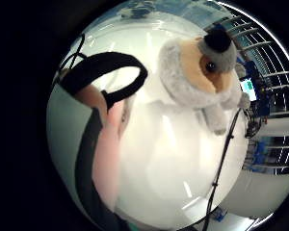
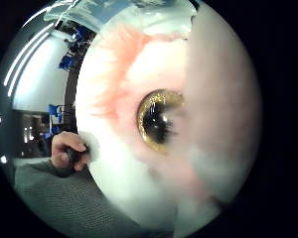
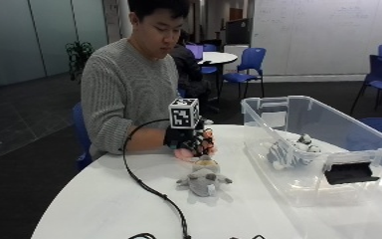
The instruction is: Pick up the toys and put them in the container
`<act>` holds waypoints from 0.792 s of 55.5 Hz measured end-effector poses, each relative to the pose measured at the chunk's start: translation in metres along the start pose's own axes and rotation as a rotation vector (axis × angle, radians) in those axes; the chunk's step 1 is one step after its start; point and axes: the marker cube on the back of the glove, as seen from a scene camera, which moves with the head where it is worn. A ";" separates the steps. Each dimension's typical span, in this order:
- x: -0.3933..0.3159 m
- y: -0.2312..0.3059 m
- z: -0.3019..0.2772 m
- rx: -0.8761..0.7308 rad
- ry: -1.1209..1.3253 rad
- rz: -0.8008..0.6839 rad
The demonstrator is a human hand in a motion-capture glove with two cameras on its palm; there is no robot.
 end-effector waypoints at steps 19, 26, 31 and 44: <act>0.023 -0.040 -0.136 0.125 0.033 0.023; 0.036 -0.067 -0.225 0.200 0.056 0.035; 0.031 -0.075 -0.260 0.230 0.058 -0.042; 0.036 -0.101 -0.275 0.227 -0.022 -0.024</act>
